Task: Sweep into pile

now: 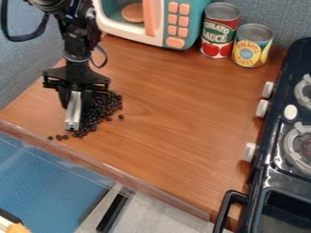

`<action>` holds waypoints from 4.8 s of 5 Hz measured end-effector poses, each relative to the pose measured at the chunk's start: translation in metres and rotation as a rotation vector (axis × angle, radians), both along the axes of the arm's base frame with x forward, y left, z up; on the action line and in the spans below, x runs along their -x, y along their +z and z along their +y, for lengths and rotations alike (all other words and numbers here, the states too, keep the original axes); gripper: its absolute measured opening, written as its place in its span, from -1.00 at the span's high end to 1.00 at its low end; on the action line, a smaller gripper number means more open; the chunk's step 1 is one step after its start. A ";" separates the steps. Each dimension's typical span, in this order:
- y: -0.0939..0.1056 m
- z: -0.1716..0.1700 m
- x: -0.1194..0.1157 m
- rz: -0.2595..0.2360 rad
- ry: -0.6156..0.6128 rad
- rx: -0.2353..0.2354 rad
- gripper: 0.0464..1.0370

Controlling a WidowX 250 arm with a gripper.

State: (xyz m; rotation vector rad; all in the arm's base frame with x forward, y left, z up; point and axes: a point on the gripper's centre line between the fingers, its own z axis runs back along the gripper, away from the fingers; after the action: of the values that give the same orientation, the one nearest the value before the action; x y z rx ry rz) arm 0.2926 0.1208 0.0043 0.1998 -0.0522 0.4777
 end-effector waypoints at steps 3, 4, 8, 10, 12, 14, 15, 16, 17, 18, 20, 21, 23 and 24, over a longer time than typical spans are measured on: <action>-0.001 -0.029 -0.018 -0.008 0.001 0.015 0.31; -0.001 -0.040 -0.022 -0.003 0.002 0.030 0.31; 0.002 -0.049 -0.022 0.031 0.015 0.110 0.31; 0.016 -0.013 -0.001 0.067 0.040 0.167 0.31; 0.025 0.017 0.010 0.049 0.033 0.176 0.31; 0.024 0.039 -0.001 -0.038 -0.004 0.067 0.31; 0.016 0.051 -0.001 -0.046 0.001 0.026 0.31; 0.014 0.058 0.006 -0.018 -0.020 -0.022 0.31; 0.008 0.062 0.020 0.032 -0.034 -0.036 0.31; 0.007 0.065 0.032 0.064 -0.056 -0.051 0.31; 0.004 0.066 0.043 0.086 -0.062 -0.082 0.31; 0.003 0.065 0.043 0.085 -0.019 -0.072 0.31; 0.000 0.050 0.037 0.078 0.019 -0.059 0.31; 0.000 0.040 0.034 0.084 0.018 -0.050 0.31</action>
State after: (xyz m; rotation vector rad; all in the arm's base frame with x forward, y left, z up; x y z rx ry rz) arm 0.2589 0.1609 0.0045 0.2696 0.0199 0.4857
